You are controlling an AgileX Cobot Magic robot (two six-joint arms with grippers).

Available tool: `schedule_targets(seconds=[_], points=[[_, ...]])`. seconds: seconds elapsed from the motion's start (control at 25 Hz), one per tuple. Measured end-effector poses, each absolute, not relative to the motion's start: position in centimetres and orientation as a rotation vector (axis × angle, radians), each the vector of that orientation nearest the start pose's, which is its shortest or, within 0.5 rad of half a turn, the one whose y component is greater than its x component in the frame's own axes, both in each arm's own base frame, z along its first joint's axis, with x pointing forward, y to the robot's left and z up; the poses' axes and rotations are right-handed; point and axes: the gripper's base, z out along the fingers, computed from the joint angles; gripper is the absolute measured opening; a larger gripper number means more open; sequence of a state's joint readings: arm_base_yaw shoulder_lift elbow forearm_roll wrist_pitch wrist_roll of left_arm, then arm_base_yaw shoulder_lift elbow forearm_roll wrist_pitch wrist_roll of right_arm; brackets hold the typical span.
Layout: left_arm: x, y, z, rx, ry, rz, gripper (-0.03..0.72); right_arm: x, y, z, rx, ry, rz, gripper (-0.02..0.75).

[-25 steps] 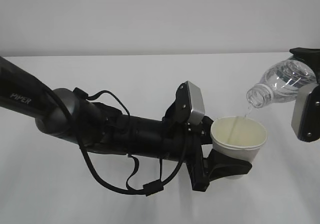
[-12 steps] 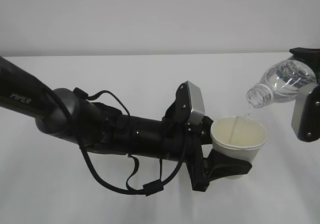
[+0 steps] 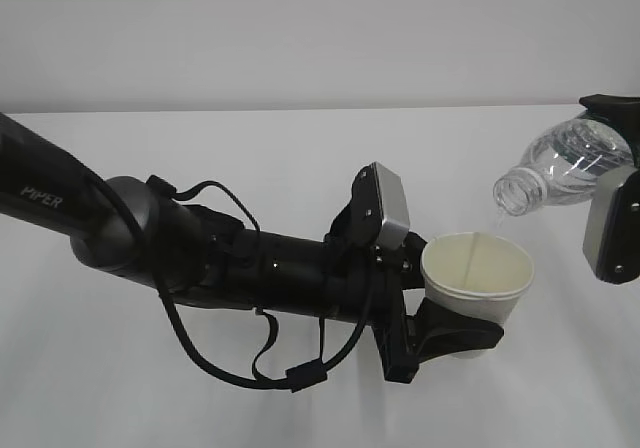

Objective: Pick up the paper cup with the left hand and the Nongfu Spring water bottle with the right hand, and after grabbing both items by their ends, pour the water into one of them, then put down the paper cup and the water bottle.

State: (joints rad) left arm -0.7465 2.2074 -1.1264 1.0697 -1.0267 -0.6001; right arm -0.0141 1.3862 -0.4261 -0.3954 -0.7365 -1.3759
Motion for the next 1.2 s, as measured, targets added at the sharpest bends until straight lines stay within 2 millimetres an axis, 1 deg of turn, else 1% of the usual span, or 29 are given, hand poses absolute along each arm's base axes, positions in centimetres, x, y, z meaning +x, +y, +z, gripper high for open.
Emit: schedule_targets(seconds=[1.2], points=[[25.43, -32.91, 10.9, 1.379, 1.403, -1.192, 0.463, 25.1, 2.11, 21.6, -1.49, 1.063, -0.999, 0.436]])
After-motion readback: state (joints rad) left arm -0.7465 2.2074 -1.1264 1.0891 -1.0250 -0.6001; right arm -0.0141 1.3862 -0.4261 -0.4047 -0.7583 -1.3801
